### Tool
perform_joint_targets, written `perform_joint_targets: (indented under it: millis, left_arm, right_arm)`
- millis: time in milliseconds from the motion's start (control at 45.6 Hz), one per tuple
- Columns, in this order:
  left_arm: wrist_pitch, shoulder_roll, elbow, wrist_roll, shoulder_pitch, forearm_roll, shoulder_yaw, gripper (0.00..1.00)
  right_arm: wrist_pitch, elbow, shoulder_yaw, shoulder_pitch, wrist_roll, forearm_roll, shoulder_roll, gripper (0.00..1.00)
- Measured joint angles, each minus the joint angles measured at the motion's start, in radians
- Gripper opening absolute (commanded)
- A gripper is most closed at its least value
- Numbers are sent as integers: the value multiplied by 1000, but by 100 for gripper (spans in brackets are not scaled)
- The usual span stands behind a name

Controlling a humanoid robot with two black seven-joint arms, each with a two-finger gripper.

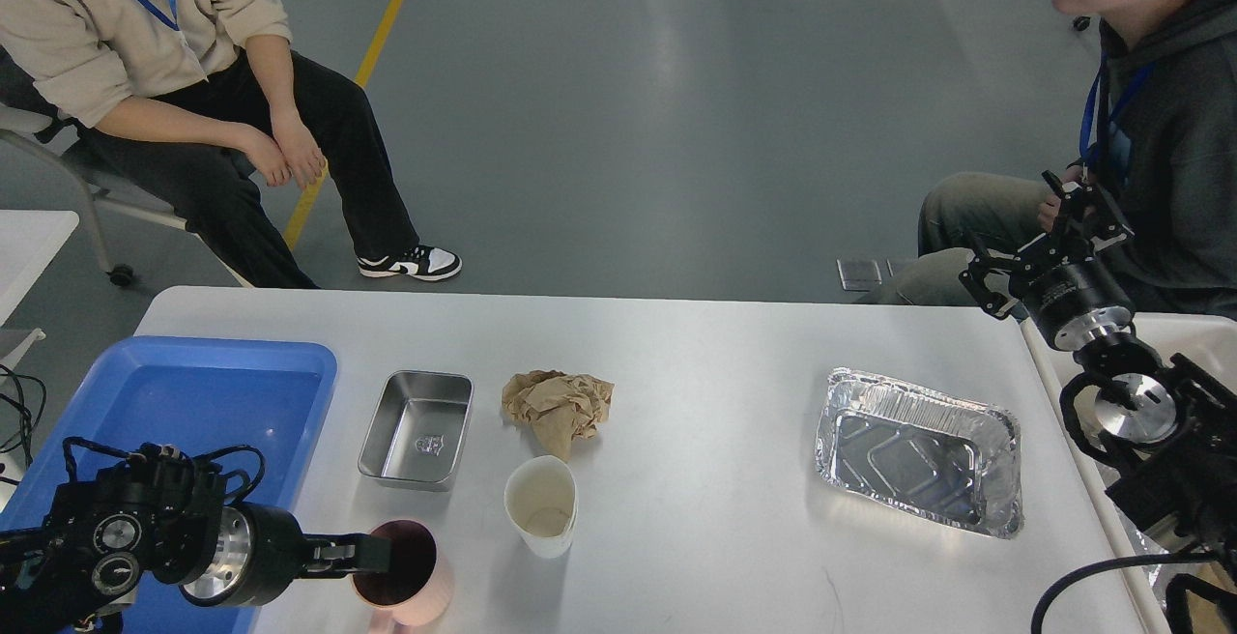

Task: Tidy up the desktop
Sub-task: 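Grasp the pink mug with the left gripper, then lift the pink mug with the left gripper over the blue bin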

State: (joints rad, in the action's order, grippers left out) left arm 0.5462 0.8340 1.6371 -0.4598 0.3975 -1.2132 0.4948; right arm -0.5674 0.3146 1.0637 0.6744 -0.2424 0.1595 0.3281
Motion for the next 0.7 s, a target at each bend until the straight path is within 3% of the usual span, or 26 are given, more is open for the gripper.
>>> perform_joint_targets:
  millis: [110,219,351,570,702]
  left_arm:
    - [-5,-24,-12,-6,0,-8,-5,44]
    - [-6,-32,-15,-12,0,-9,-5,18]
    - [-6,-34,-16,-14,0,-9,-6,3]
    - [25,-26,-13,-13,0,-8,-5,0]
    - [110,15,9,-9,7,9,18,0]
  right_arm:
    - [-1,0,0,-1,0,0,5,100]
    - [-4,0,-1,-1,0,0,10,100]
    - [-5,0,-1,-1,0,0,12,100]
    - [-5,-1,-1,-1,0,0,13,100]
    - [-5,-2,-1,0,0,0,14,100]
